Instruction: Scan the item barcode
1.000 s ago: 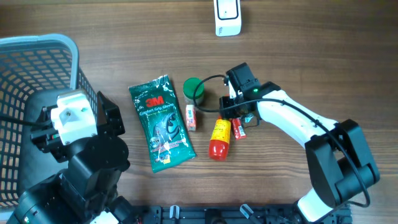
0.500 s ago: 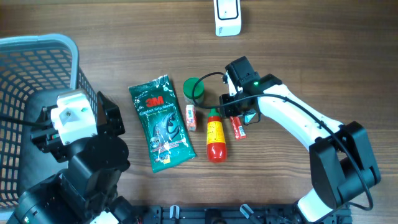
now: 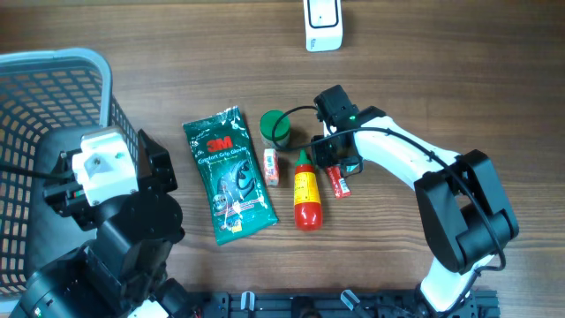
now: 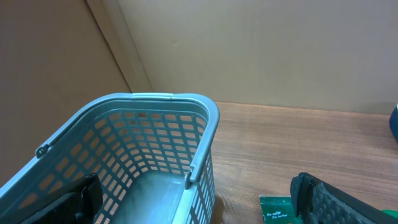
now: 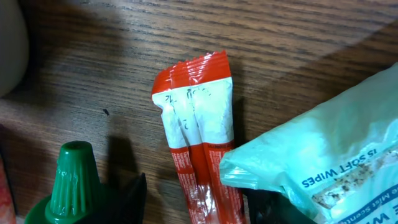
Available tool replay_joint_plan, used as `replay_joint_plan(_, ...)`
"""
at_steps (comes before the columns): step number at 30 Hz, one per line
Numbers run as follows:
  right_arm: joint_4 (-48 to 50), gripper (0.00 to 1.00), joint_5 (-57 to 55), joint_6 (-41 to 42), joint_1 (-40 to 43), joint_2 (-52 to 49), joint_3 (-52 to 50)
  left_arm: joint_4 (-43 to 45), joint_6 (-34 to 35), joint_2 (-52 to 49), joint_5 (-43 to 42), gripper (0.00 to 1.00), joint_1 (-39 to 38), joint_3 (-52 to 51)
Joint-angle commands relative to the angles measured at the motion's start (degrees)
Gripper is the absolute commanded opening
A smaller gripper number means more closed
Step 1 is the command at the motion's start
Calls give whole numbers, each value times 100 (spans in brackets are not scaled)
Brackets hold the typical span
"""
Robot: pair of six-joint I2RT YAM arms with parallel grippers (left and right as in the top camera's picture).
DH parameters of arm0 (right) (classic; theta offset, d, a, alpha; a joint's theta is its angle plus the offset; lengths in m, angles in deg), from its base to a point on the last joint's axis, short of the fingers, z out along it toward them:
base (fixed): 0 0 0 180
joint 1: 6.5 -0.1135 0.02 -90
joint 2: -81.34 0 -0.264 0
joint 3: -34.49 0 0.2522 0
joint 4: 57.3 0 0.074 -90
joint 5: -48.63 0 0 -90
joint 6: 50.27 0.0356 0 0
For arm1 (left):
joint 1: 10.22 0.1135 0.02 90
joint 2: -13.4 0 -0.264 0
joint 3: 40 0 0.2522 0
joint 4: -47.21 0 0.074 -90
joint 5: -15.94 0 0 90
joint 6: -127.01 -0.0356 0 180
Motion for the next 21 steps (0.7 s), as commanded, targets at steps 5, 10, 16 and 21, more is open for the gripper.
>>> replay_joint_plan(5,-105,4,1191,-81,92,-874,11,17,-50,-9,-9,100,-15,7)
replay_joint_plan(10,-160,4,1309,1539,682,-59,177,17,-50,-9,-9,100,-15,7)
replay_joint_plan(16,-1781,4,1198,8638,986,1698,175,17,-50,-9,-9,100,-15,7)
replay_joint_plan(21,-1899,4,1646,9584,813,1947,175,17,-50,-9,-9,100,-15,7)
